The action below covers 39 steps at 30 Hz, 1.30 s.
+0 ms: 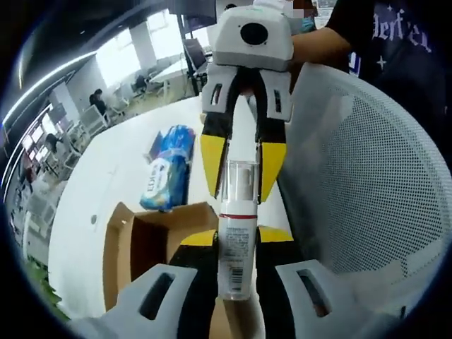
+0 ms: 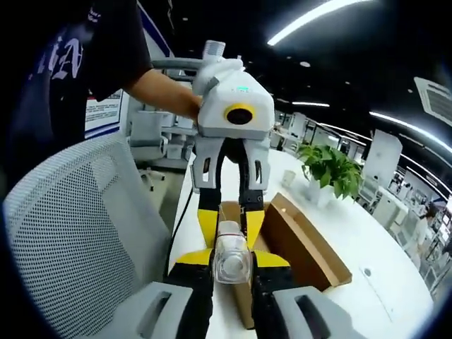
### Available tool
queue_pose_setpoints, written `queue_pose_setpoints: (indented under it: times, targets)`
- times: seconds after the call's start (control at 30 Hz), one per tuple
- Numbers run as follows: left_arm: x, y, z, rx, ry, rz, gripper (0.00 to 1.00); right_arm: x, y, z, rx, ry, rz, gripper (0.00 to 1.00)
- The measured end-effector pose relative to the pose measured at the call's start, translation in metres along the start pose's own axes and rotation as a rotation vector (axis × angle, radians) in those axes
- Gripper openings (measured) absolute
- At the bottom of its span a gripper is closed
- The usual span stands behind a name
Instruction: Operate the shoe box by opening the lid, removing the specified soft item, and placing it in the target area until the item is outside and the box remains undamaged.
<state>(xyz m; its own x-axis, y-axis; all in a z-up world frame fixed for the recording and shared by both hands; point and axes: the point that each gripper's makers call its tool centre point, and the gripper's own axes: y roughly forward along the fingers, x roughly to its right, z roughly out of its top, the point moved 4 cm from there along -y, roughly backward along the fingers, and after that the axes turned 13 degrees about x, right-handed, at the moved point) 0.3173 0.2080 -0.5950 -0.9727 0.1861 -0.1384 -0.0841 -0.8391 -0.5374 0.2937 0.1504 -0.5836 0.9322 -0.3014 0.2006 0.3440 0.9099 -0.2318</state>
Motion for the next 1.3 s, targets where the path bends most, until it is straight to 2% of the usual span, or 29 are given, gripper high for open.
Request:
queue_pose_setpoints:
  times: [0.53,0.9,1.3]
  targets:
    - [0.000,0.006,0.007,0.025,0.033,-0.004,0.19,0.001,-0.008,0.002,-0.030,0.001,-0.021,0.13]
    - [-0.003,0.006,0.003,0.039,0.027,0.031,0.31,0.003,-0.009,0.003,-0.039,-0.005,-0.026,0.13]
    - [-0.008,-0.010,-0.002,0.131,-0.098,0.173,0.52,0.017,-0.018,0.007,-0.057,-0.010,-0.022,0.13]
